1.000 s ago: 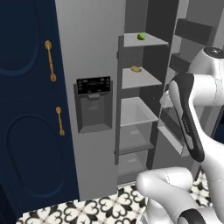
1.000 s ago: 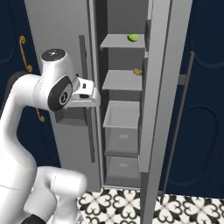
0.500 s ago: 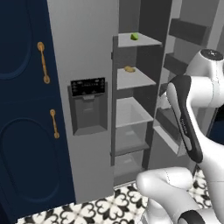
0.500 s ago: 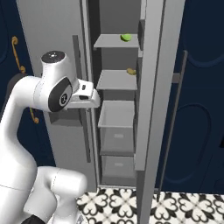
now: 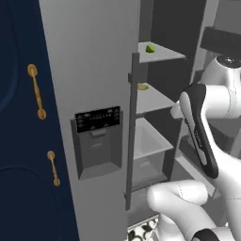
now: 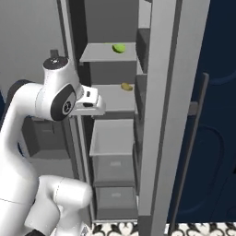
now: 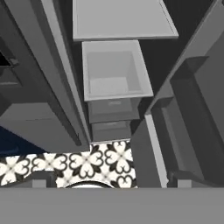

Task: Grab a lemon wedge from the fridge and one ice cube from the ice bowl, and put them in the glass of lemonade.

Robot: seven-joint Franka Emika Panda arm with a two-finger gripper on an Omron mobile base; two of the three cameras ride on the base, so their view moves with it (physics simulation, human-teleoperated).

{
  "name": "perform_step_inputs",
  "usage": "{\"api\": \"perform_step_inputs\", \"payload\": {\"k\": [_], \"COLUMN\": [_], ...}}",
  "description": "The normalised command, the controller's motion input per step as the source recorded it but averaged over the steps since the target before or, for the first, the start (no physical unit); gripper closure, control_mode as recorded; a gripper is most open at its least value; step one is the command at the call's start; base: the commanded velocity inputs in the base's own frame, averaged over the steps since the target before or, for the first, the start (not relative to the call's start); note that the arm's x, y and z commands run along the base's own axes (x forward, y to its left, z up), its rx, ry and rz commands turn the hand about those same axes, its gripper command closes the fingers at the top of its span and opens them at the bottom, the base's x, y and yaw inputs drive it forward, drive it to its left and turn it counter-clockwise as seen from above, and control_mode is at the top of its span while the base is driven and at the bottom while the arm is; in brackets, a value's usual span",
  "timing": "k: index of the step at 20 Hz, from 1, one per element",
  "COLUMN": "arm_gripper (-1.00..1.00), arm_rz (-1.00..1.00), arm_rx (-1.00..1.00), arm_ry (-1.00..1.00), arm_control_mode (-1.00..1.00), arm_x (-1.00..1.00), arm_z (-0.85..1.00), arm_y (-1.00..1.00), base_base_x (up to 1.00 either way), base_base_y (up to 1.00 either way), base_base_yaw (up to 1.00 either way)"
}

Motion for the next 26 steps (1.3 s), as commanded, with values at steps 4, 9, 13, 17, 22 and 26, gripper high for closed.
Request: {"api": "perform_step_inputs", "payload": {"k": [4,9,13,17,22,26], "arm_gripper": [-1.00,-1.00,-1.00,-1.00,-1.00,-1.00], "arm_rz": [0.00,0.00,0.00,0.00,0.00,0.00], "arm_rx": [0.00,0.00,0.00,0.00,0.00,0.00], "arm_ry": [0.00,0.00,0.00,0.00,0.00,-0.05], "arm_control_mode": [1.00,1.00,1.00,1.00,1.00,-1.00], "arm_x": [0.00,0.00,0.00,0.00,0.00,0.00], "arm_z": [0.00,0.00,0.00,0.00,0.00,0.00], "arm_y": [0.00,0.00,0.00,0.00,0.00,0.00], "base_base_x": [0.75,0.52,0.27,0.43,0.50,0.05], "base_base_y": [-0.12,-0.47,-0.40,0.00,0.00,0.00], "base_base_yaw": [0.00,0.05,0.06,0.03,0.00,0.00]}}
